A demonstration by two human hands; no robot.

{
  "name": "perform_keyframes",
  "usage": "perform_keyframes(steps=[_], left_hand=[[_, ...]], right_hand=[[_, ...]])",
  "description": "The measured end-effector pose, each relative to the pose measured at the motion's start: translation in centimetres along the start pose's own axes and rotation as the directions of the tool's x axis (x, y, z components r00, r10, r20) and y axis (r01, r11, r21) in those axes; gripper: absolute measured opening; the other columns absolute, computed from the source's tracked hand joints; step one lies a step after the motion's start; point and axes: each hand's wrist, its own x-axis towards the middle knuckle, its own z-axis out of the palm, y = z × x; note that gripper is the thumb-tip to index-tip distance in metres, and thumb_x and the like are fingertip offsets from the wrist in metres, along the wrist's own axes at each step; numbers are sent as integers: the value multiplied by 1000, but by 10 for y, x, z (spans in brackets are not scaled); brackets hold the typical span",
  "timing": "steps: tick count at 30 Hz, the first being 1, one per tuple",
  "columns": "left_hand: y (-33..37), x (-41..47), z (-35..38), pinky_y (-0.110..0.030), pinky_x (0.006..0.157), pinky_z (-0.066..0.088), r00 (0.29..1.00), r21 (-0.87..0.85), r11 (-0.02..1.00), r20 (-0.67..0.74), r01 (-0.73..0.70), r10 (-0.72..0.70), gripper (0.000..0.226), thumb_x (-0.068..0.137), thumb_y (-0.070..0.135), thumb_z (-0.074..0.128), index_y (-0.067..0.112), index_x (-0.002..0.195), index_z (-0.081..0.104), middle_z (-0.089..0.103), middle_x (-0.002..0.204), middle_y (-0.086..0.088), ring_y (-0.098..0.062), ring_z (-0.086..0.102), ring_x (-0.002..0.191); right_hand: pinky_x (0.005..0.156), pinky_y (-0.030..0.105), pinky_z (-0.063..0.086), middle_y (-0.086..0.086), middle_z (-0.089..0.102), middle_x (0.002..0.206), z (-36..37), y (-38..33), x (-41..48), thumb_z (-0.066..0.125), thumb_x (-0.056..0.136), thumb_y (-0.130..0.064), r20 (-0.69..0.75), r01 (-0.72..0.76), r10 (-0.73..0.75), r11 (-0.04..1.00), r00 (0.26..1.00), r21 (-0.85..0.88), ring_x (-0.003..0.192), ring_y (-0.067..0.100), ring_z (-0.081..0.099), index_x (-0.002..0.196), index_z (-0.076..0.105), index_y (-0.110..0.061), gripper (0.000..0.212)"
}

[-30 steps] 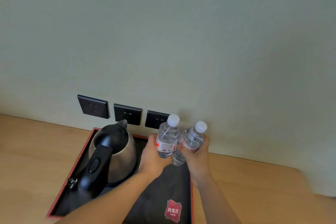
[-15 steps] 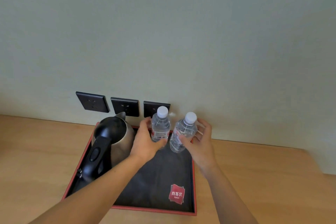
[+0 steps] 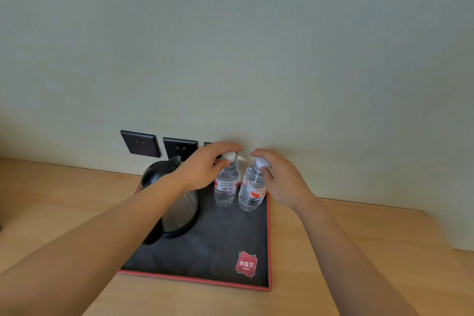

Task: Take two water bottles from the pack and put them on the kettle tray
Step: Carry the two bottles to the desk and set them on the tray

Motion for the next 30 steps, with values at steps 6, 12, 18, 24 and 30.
perform_keyframes(steps=[6,12,18,24,30], left_hand=[[2,5,4,-34,101,48,999,84,996,27,-32,30,38,98,8,55,19,134,59,63,133,-2,-20,59,120],[4,-2,5,-32,103,43,1000,171,985,-9,-13,14,37,100,12,53,18,137,56,60,139,-5,-23,56,125],[8,-7,8,-35,97,48,994,184,982,-99,52,-34,37,100,21,56,19,136,56,59,138,-3,-24,60,117],[13,-4,18,-35,83,51,972,242,954,-193,179,-133,43,95,38,61,12,129,55,56,124,-8,-26,59,105],[18,-1,24,-37,82,52,958,232,951,-248,206,-147,46,93,39,64,8,126,55,57,118,-12,-27,60,99]], right_hand=[[101,15,32,5,55,136,1,0,-1,42,90,13,14,-13,13,1000,1000,3,126,19,51,124,62,-13,47],[92,14,34,1,59,128,2,2,2,43,90,12,9,-15,16,999,1000,-34,118,18,54,120,64,-15,46],[94,23,40,4,62,128,1,-5,4,50,91,7,-14,-40,39,998,999,-55,117,22,56,121,65,-13,39],[86,25,42,5,65,122,5,-11,10,59,93,-5,-55,-91,87,993,995,-75,109,24,59,116,67,-15,27],[76,19,35,4,69,115,9,-16,13,62,93,-10,-106,-109,97,988,990,-113,103,23,61,113,69,-15,22]])
